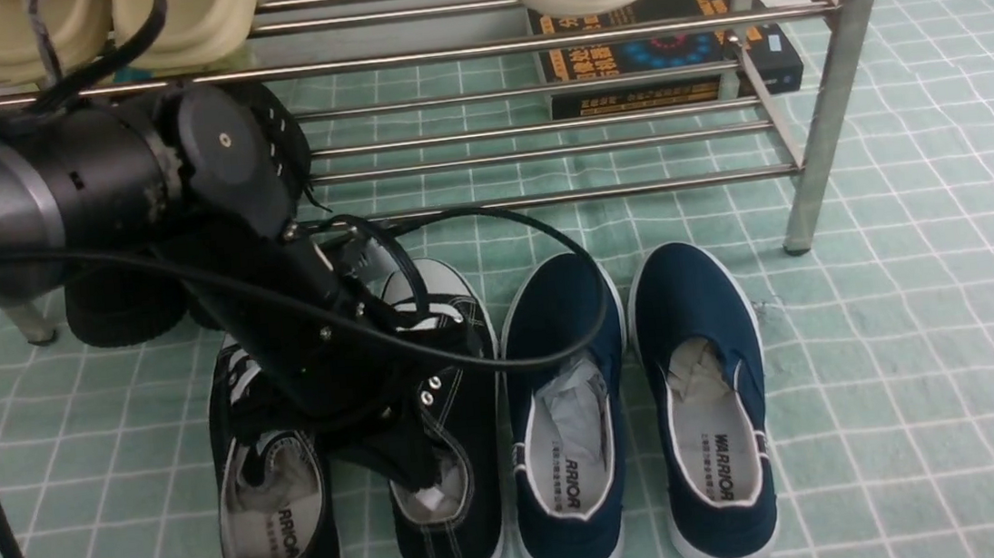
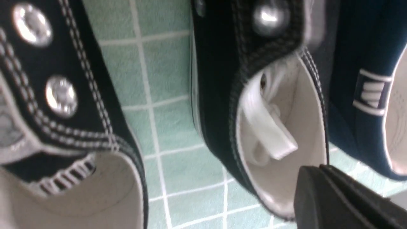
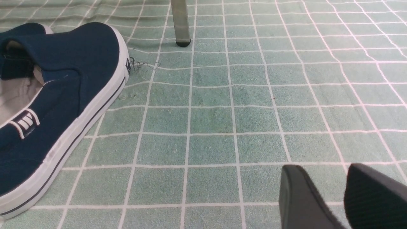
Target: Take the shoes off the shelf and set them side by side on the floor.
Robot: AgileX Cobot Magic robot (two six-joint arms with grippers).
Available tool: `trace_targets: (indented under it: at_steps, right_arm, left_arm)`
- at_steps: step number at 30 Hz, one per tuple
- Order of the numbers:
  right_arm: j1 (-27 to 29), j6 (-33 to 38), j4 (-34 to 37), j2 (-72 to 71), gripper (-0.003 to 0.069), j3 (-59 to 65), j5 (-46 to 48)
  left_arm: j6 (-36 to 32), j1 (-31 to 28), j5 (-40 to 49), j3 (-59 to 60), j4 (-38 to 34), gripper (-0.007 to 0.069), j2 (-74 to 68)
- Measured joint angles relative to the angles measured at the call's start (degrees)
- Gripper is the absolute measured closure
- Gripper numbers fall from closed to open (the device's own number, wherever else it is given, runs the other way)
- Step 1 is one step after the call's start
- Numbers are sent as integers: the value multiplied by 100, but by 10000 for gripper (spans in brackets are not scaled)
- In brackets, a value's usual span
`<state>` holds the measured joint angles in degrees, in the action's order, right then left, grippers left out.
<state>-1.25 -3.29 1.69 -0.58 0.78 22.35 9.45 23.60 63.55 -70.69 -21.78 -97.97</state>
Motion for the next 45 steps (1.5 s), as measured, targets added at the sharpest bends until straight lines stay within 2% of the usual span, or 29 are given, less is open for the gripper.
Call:
trace_targets:
  at_steps: [6, 10, 16, 18, 23, 28, 29, 31, 34, 37, 41, 45]
  right_arm:
    - [0, 0, 0, 0, 421, 0, 0]
    - [0, 0, 0, 0, 421, 0, 0]
    - [0, 0, 0, 0, 421, 0, 0]
    - [0, 0, 0, 0, 421, 0, 0]
    - [0, 0, 0, 0, 421, 0, 0]
    - [0, 0, 0, 0, 421, 0, 0]
    - [0, 0, 0, 0, 421, 0, 0]
    - [0, 0, 0, 0, 421, 0, 0]
    - [0, 0, 0, 0, 421, 0, 0]
    - [0, 0, 0, 0, 421, 0, 0]
    - [0, 0, 0, 0, 421, 0, 0]
    - [0, 0, 0, 0, 421, 0, 0]
  left_arm:
    - [-14, 0, 281, -491, 353, 624, 61]
    - [-14, 0, 513, -868, 885, 624, 484]
    - [-14, 0, 711, -909, 1999, 624, 1852]
    - [-14, 0, 717, -851, 2148, 624, 2137]
    - [-21, 0, 612, 224, 2409, 624, 3724]
    - [-2, 0, -803, 1940, 2519, 624, 5323]
    - [122, 0, -1527, 2666, 2578, 624, 5951]
    - [277, 0, -2431, 3590, 2627, 624, 6759]
    - [366, 0, -3386, 4302, 2668, 624, 7395]
    - [400, 0, -4855, 5275, 2700, 622, 8202]
    - [400, 0, -5691, 5926, 2705, 618, 8624]
    - [400, 0, -5786, 6275, 2723, 614, 8731]
